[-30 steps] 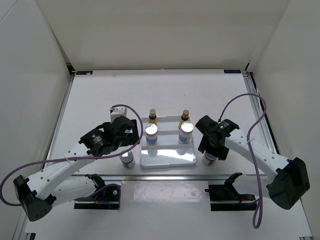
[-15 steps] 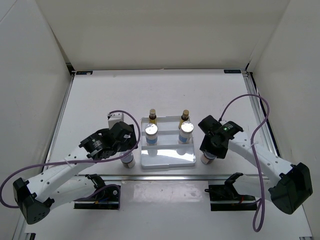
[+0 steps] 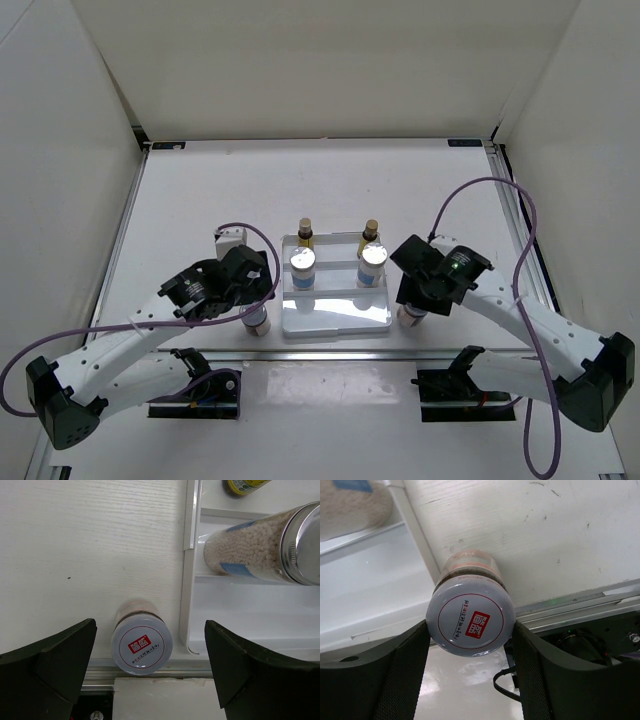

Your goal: Organize the condiment bottles

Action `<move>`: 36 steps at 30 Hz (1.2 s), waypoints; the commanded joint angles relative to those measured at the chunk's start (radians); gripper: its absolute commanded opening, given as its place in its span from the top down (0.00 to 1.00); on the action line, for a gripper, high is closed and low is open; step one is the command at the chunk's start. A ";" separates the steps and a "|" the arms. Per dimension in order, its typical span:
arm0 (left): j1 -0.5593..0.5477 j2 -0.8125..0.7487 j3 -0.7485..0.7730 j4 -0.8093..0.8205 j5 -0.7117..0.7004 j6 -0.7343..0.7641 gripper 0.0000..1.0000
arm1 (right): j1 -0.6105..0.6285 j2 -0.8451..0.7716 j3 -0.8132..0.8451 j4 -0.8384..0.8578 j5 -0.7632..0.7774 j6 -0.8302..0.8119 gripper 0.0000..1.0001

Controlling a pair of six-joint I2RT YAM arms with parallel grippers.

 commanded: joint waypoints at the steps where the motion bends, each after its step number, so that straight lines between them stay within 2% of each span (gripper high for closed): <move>1: 0.003 -0.019 -0.006 0.003 -0.005 -0.013 0.00 | 0.087 0.020 0.088 -0.032 0.101 0.031 1.00; 12: 0.003 -0.008 -0.015 0.003 -0.024 -0.013 0.00 | 0.336 0.186 0.258 -0.009 0.254 0.055 1.00; 18: 0.003 0.011 -0.015 0.003 -0.024 -0.013 0.00 | 0.347 0.267 0.258 0.104 0.254 0.022 1.00; 24: 0.003 0.012 -0.044 0.003 -0.024 -0.031 0.00 | 0.347 0.306 0.172 0.217 0.224 0.022 0.99; 28: 0.003 0.021 -0.053 0.003 -0.013 -0.050 0.00 | 0.347 0.293 0.123 0.279 0.196 0.022 0.89; 31: 0.003 0.041 -0.062 0.003 -0.013 -0.059 0.00 | 0.347 0.293 0.103 0.279 0.187 0.042 0.86; 34: 0.003 0.051 -0.062 0.012 -0.001 -0.070 0.00 | 0.347 0.303 0.103 0.270 0.176 0.042 0.79; 35: 0.003 0.065 -0.062 0.012 -0.001 -0.070 0.00 | 0.347 0.303 0.103 0.259 0.176 0.042 0.74; 36: 0.003 0.079 -0.062 0.012 -0.001 -0.079 0.00 | 0.347 0.303 0.112 0.259 0.176 0.042 0.55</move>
